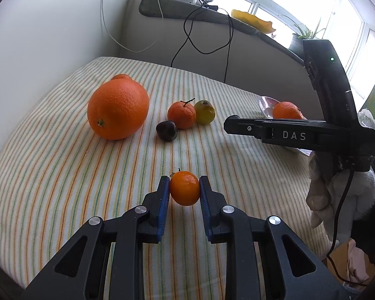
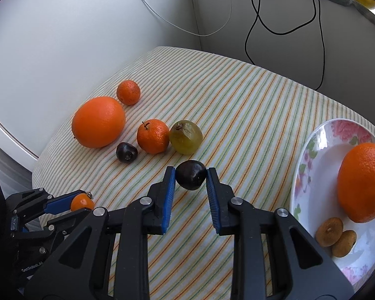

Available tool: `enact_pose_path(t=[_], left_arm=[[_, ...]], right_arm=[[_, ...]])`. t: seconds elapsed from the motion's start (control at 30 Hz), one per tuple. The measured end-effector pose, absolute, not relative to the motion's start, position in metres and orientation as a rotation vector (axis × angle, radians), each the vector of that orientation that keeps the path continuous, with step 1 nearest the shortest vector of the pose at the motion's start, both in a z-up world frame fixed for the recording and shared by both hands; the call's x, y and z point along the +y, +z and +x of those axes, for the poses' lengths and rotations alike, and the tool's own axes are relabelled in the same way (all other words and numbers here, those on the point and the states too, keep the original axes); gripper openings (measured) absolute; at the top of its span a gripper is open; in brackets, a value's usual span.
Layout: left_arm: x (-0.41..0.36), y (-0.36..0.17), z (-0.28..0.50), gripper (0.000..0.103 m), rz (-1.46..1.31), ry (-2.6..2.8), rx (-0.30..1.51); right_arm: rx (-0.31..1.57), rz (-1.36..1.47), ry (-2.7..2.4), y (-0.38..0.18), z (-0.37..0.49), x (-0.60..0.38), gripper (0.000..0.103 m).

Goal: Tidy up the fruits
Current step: 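Close the right tool on a dark plum while the left tool grasps a small tangerine, then carry the held plum and tangerine over the white plate with both tools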

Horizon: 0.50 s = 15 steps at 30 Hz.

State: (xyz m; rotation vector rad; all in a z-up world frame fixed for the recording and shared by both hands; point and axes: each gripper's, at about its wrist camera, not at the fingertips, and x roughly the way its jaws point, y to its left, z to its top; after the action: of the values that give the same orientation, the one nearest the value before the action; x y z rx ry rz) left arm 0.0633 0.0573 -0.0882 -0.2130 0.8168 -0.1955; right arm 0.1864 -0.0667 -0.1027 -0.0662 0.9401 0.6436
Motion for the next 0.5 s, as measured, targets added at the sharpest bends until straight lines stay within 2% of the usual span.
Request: enact_pose_path(t=[0.5], left_arm=[[0.009, -0.068, 0.090, 0.022, -0.184, -0.308, 0.775]], right_arm=[[0.852, -0.041, 0.594, -0.067, 0.155, -0.134, 0.026]])
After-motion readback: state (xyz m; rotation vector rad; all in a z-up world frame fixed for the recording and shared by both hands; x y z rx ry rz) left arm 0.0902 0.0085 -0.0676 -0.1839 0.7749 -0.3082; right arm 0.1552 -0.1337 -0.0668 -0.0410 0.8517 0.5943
